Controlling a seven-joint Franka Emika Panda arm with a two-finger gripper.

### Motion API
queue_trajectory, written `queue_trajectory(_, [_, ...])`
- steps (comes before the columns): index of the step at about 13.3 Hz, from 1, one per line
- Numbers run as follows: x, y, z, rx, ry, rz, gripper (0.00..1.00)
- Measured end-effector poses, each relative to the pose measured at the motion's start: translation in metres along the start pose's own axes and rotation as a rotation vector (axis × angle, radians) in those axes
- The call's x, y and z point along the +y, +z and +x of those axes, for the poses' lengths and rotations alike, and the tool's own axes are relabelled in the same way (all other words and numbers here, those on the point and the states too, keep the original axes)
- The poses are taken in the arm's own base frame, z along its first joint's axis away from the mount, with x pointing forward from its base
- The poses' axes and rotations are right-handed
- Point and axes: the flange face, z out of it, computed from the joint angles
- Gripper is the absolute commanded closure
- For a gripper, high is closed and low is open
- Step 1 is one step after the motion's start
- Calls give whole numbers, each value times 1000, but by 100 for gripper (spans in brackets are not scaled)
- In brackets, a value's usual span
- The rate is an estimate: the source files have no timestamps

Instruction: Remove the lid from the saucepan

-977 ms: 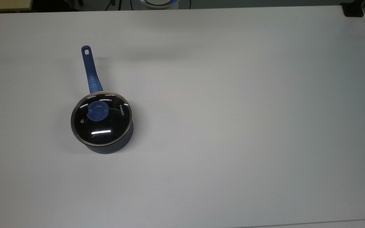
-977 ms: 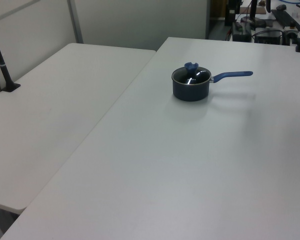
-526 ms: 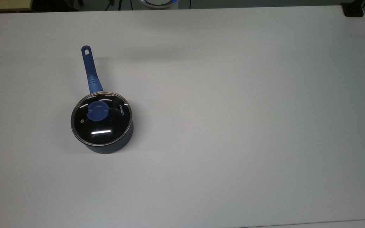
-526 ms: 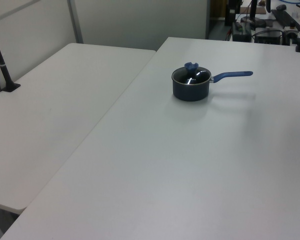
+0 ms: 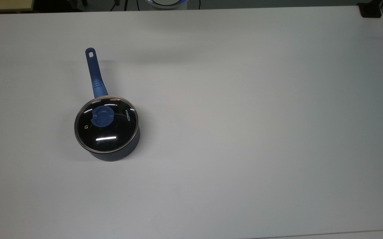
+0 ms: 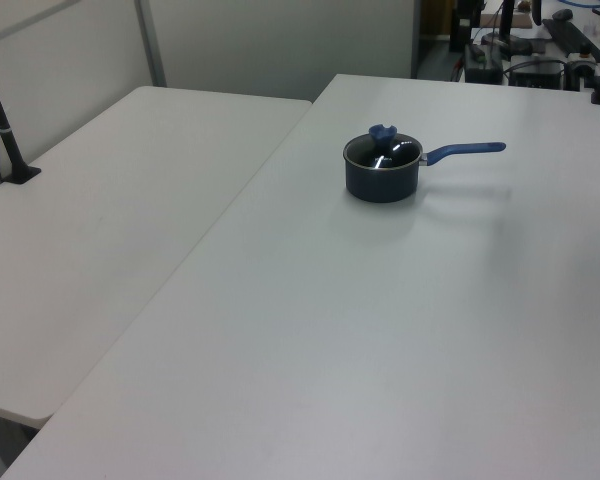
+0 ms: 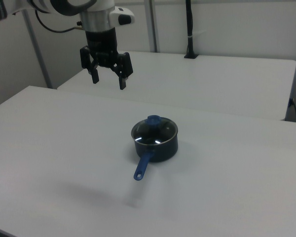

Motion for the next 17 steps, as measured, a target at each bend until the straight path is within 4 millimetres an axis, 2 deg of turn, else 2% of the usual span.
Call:
queue_trajectory(5, [0, 0, 0, 3, 0, 6, 0])
queue_trajectory(9, [3, 0, 16, 89, 1, -11, 0])
queue_trajectory(14, [7, 29, 46, 134, 2, -21, 0])
queue_trajectory(17, [-11, 56, 69, 145, -18, -19, 0])
